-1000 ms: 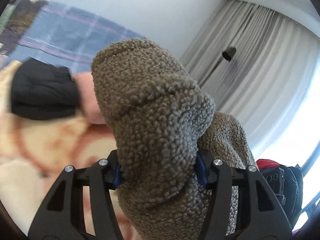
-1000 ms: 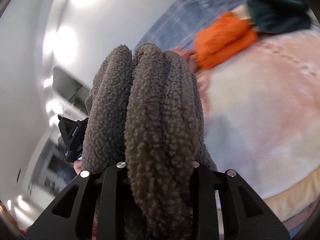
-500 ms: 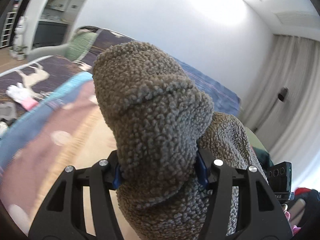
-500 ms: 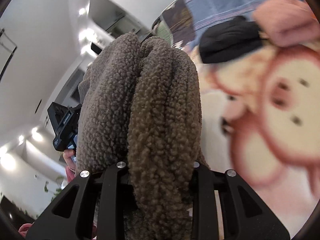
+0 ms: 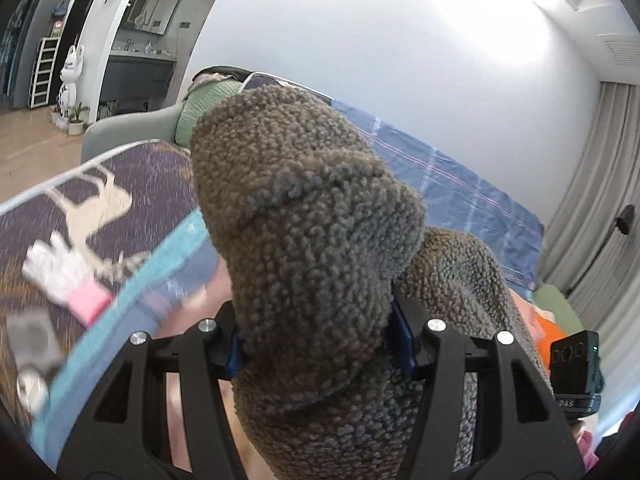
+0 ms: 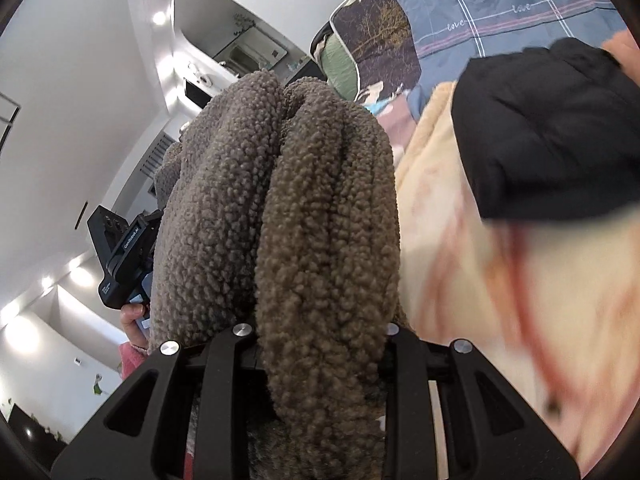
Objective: Fold large clothes
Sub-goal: 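Carry the fleece bundle with both grippers and lower it beside the black jacket, then open both grippers and withdraw from the placed fleece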
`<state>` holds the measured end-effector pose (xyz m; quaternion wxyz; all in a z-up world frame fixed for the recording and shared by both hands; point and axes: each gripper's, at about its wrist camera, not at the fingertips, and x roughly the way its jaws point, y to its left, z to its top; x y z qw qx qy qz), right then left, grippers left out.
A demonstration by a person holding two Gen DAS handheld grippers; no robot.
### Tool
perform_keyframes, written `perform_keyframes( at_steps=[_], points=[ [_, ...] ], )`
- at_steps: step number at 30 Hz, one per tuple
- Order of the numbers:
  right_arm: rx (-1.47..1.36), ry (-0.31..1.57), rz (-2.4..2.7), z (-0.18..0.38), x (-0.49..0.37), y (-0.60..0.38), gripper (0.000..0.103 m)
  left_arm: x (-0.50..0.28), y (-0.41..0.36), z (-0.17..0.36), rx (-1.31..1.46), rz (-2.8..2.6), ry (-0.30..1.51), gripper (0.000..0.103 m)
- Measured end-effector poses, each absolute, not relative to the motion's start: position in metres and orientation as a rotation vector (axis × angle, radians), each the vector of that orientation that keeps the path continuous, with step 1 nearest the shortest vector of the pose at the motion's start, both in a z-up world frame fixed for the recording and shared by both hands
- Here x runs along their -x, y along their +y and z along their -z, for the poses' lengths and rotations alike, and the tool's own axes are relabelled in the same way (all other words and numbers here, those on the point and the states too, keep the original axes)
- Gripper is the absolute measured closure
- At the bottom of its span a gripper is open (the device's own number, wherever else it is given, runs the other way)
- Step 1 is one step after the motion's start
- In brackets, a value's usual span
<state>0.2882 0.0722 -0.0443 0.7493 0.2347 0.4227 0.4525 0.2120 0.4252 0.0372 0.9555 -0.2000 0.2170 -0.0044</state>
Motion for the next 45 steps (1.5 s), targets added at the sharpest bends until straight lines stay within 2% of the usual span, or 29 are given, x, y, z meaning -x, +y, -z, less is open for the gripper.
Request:
perform_keyframes(
  at_steps=[5,8,9,10,11,13,15,18,19,21,24,26,29,31,36,40,45],
  points=[
    [-0.568,0.914,-0.904,0.07,-0.35,0.117,0.076,-0.319,0.453,-0.036,0.328,-0.16,0.476,0.045],
    [-0.513,0.914,-0.755,0.105,-0.387,0.134,0.073,-0.374,0.454,-0.009,0.255,-0.324,0.541,0.039],
    [-0.491,0.96,-0.686,0.13,-0.401,0.14,0.072,-0.387,0.454,0.007,0.247,-0.398,0.571,0.041],
    [-0.487,0.991,-0.639,0.157,-0.407,0.142,0.062,-0.402,0.446,0.035,0.24,-0.444,0.619,0.047],
    [-0.51,0.974,-0.645,0.171,-0.408,0.141,0.059,-0.413,0.44,0.051,0.223,-0.427,0.66,0.049],
    [-0.508,0.953,-0.638,0.168,-0.404,0.14,0.058,-0.433,0.404,0.093,0.039,-0.415,0.772,0.058],
    [-0.472,0.921,-0.626,0.168,-0.4,0.142,0.057,-0.435,0.378,0.099,-0.139,-0.489,0.73,0.067],
    [-0.49,0.913,-0.627,0.169,-0.397,0.136,0.055,-0.431,0.372,0.087,-0.157,-0.49,0.73,0.066],
    [-0.483,0.907,-0.623,0.169,-0.398,0.139,0.053,-0.432,0.376,0.086,-0.152,-0.493,0.728,0.065],
    [-0.474,0.898,-0.619,0.171,-0.399,0.14,0.05,-0.427,0.383,0.087,-0.135,-0.531,0.704,0.046],
    [-0.491,0.889,-0.632,0.171,-0.396,0.138,0.045,-0.403,0.392,0.077,-0.059,-0.561,0.647,0.028],
    [-0.524,0.909,-0.628,0.172,-0.394,0.129,0.04,-0.375,0.391,0.069,0.004,-0.53,0.607,0.022],
    [-0.566,0.964,-0.575,0.165,-0.372,0.106,0.03,-0.334,0.376,0.068,0.019,-0.468,0.579,0.02],
    [-0.571,0.955,-0.544,0.152,-0.354,0.088,0.028,-0.299,0.358,0.064,0.009,-0.435,0.549,0.017],
    [-0.426,0.825,-0.512,0.103,-0.288,0.049,0.028,-0.215,0.311,0.058,0.047,-0.342,0.492,0.008],
    [-0.284,0.717,-0.462,0.068,-0.233,0.029,0.028,-0.177,0.274,0.045,0.049,-0.323,0.459,0.004],
    [-0.139,0.549,-0.417,0.026,-0.179,0.009,0.019,-0.132,0.22,0.017,-0.002,-0.276,0.383,0.002]
  ],
)
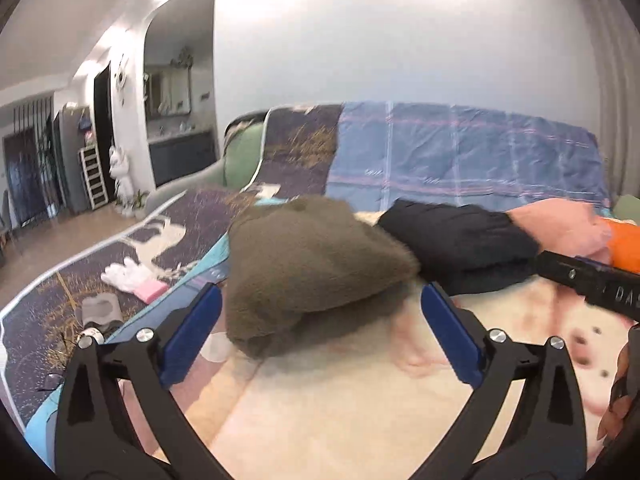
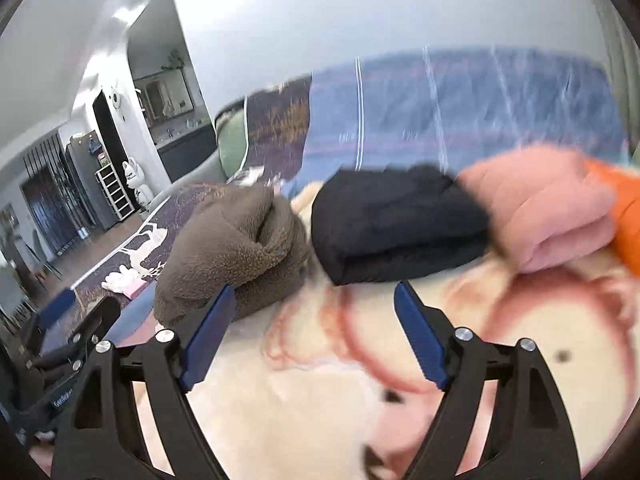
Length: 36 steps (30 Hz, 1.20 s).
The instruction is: Fold large clothes
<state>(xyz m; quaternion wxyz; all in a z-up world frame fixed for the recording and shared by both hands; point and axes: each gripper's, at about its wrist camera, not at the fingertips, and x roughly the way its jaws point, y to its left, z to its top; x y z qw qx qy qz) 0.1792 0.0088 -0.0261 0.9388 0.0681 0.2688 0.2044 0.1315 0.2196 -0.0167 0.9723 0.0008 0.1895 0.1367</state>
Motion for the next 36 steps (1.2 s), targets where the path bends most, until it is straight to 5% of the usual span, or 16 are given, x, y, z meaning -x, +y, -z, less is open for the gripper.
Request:
perform_keyframes(
  at_steps=[8,21,36],
  points=[
    [-0.086,0.318,-0.293,-0.001,-0.1,-0.062,0.01,-0.068,0.135,-0.016,-0.054,-0.227,0.331,0.002],
    [-0.002,0.322,-0.197,0.003,-0.023,-0.135,0.009,-0.004,0.041,-0.008,-0.067,-0.149,0.345,0.002],
    [-0.006,0.373,-0.127,0.03,0.001,-0.149,0.008,0.008,0.024,0.013,-0.086,-0.149,0.41,0.002]
  ],
)
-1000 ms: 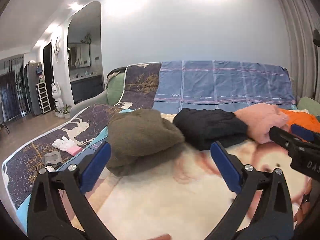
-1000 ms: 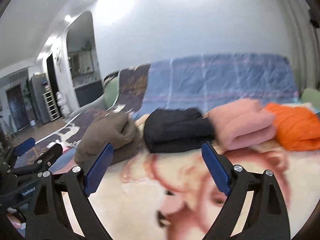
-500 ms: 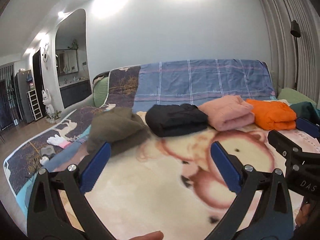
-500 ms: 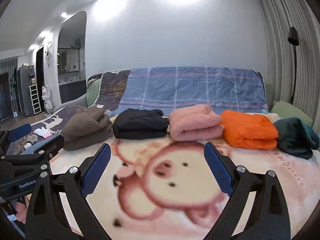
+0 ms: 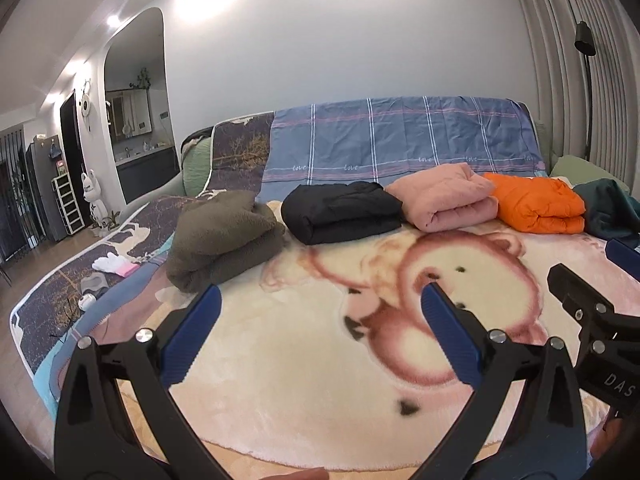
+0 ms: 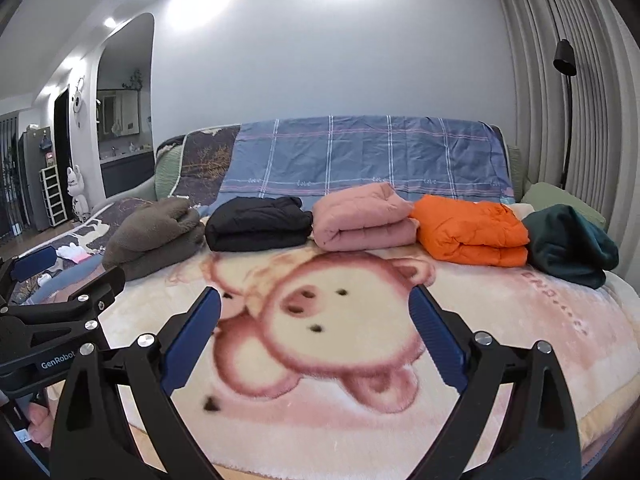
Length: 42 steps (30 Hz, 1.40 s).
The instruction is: Fold large clothes
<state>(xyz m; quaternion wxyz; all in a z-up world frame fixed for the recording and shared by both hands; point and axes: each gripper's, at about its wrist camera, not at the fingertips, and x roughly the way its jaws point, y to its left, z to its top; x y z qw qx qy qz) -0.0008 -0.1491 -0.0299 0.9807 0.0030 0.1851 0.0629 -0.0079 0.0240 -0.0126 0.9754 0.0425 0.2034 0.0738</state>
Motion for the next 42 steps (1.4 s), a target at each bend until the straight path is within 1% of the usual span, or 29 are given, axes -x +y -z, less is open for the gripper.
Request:
perform_keyframes(
  at_steps=[6,25,42],
  points=[
    [-0.002,0.392,-0.122,0.036,-0.002,-0.146,0.008,0.004,0.029,0.027,-0.094,-0.168,0.438,0.002],
    [0.071,0.437,-0.144,0.045,-0.01,-0.115,0.008,-0.008,0.06,0.053,-0.004,-0.198,0.51,0.002],
    [0.075,0.465,-0.168,0.05,-0.014,-0.106,0.007,-0.003,0.058,0.054,-0.007,-0.184,0.508,0.002]
  ],
)
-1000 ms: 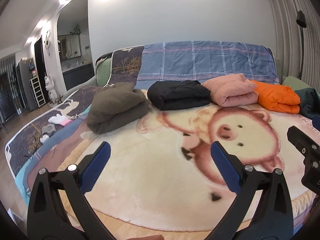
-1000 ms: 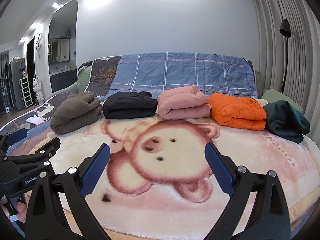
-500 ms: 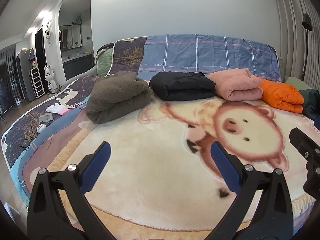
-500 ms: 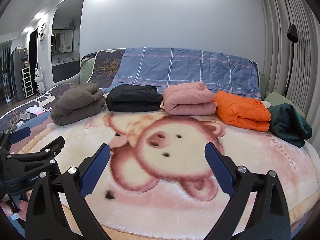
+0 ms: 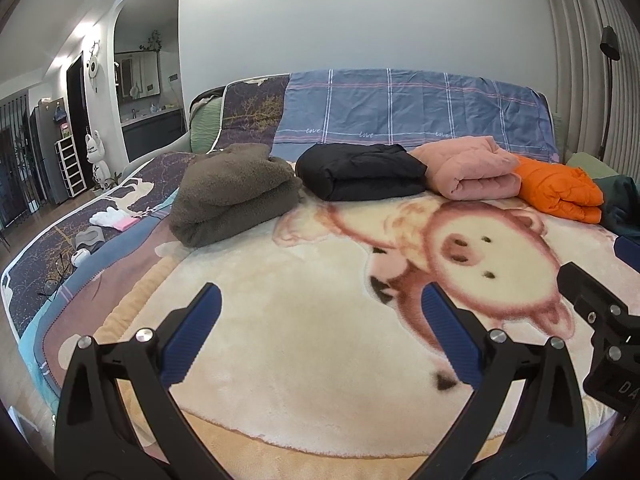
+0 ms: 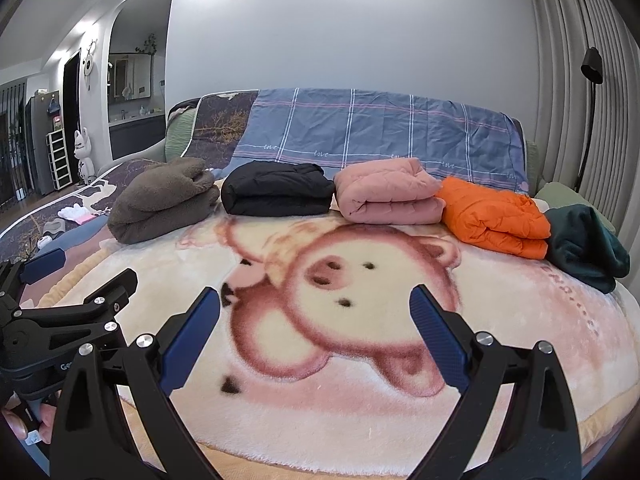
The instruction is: Fold large clothes
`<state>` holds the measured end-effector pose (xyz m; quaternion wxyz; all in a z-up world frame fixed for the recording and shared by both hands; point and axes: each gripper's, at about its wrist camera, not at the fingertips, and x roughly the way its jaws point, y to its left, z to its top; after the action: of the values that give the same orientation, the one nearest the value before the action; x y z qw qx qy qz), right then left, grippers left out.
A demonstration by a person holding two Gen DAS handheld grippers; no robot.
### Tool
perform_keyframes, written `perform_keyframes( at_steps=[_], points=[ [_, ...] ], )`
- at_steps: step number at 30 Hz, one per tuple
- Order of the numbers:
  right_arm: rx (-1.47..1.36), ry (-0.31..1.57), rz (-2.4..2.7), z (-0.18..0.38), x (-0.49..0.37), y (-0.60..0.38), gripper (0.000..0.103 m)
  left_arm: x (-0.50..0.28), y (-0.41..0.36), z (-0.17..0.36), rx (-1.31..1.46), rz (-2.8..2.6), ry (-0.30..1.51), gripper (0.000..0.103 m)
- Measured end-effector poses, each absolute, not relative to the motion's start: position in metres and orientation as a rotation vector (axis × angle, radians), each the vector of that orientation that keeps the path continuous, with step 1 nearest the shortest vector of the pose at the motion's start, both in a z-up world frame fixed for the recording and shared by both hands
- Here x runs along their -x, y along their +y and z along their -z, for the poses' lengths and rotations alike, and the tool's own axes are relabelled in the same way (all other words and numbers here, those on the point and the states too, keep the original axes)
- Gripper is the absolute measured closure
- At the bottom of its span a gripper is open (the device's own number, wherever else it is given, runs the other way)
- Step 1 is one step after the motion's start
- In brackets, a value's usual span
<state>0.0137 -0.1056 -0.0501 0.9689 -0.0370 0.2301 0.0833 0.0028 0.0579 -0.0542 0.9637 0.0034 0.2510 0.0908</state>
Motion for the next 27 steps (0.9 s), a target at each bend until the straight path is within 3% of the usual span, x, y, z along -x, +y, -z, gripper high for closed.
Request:
perform_keyframes(
  at_steps=[27],
  points=[
    [0.053,0.463,-0.133,0.051,-0.016,-0.116,0.003,0.001,0.05,0.051,-0.024,-0.174,0.508,0.002]
  ],
)
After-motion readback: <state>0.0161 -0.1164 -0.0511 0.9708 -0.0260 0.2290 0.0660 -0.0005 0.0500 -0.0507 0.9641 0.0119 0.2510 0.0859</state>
